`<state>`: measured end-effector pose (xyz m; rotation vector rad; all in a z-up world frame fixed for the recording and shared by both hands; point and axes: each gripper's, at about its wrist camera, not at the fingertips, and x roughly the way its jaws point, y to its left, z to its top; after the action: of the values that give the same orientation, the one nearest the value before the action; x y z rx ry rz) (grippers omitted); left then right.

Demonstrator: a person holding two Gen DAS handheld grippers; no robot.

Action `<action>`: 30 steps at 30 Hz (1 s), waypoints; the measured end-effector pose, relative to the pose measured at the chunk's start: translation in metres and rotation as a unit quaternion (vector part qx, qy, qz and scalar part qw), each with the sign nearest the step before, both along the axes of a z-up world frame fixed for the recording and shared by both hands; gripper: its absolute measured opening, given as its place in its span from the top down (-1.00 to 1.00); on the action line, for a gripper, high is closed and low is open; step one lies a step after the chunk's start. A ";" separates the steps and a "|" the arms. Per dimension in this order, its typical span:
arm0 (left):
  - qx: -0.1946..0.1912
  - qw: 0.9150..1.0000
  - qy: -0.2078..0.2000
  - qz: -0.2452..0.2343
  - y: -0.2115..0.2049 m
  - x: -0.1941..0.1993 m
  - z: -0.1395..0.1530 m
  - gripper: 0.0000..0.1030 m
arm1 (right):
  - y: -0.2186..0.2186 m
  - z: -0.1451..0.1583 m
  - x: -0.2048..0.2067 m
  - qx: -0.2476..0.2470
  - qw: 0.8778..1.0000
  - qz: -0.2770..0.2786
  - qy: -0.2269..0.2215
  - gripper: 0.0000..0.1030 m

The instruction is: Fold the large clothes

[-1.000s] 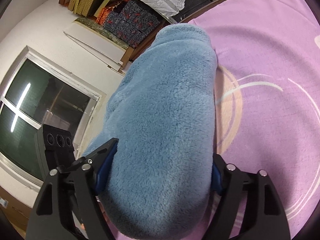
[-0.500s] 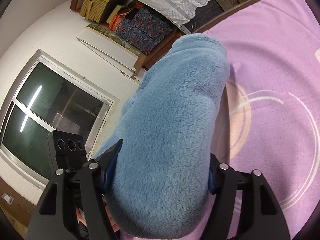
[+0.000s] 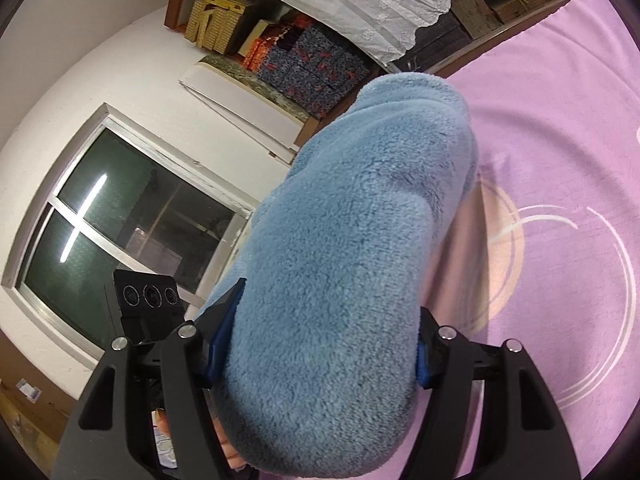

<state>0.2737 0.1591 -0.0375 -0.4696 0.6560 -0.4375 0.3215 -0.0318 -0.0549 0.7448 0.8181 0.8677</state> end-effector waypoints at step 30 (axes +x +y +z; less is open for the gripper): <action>0.123 0.987 0.068 -0.081 -0.190 -0.101 -0.079 -0.56 | -0.186 -0.046 -0.171 -0.037 0.997 -0.047 0.042 -0.27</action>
<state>0.1727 -0.0311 -0.1165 -0.2122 0.8726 -0.4732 0.1507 -0.2174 -0.1006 0.7524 0.8780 0.7212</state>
